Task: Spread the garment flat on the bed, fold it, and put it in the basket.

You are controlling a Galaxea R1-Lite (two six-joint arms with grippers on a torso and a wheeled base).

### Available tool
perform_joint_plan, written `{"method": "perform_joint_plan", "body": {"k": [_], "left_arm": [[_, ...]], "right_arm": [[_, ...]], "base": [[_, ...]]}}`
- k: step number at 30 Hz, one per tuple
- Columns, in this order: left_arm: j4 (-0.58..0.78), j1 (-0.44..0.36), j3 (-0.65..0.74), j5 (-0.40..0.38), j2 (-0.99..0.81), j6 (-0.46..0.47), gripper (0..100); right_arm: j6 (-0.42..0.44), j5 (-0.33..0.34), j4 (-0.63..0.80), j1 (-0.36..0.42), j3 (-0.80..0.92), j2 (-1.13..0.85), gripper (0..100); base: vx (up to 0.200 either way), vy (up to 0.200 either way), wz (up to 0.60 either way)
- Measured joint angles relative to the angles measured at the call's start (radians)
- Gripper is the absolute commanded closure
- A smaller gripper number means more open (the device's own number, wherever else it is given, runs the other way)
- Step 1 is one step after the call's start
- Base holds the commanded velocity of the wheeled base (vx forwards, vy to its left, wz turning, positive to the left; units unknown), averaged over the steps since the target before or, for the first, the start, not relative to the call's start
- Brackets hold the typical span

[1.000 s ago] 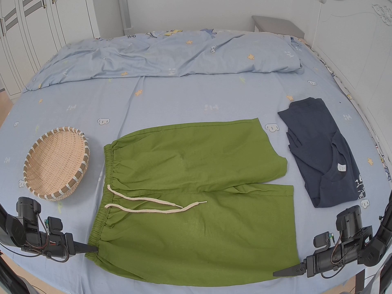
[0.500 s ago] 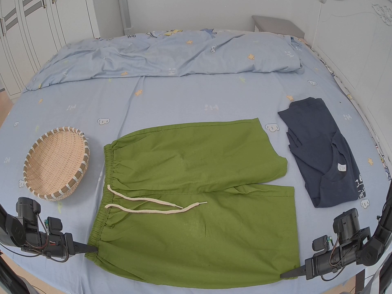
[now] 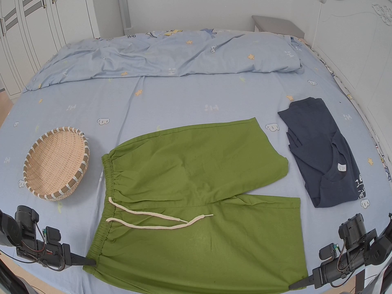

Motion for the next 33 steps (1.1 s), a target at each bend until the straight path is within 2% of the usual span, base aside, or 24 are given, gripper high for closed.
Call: {"method": "perform_joint_plan", "body": {"k": [5,12,20,26,33], "left_arm": [[0.191,0.032,-0.058,0.001,-0.026,0.075,100],[0.386,0.040,-0.163,-0.004,-0.099,0.063,100],[0.583,0.005,-0.319,-0.007,-0.170,0.018,100],[0.652,-0.035,-0.454,-0.009,-0.186,-0.086,100],[0.684,-0.100,-0.669,-0.010,-0.169,-0.337,100]], "right_arm": [[-0.007,-0.001,0.011,0.006,0.000,-0.036,100],[0.046,-0.010,0.079,0.006,-0.064,-0.136,100],[0.094,-0.021,0.402,0.004,-0.364,-0.272,100],[0.104,-0.022,0.579,-0.007,-0.650,-0.316,100],[0.110,-0.023,0.719,-0.034,-0.995,-0.285,100]], "base": [[0.000,0.000,0.00],[0.000,0.000,0.00],[0.000,0.000,0.00],[0.000,0.000,0.00],[0.000,0.000,0.00]]}}
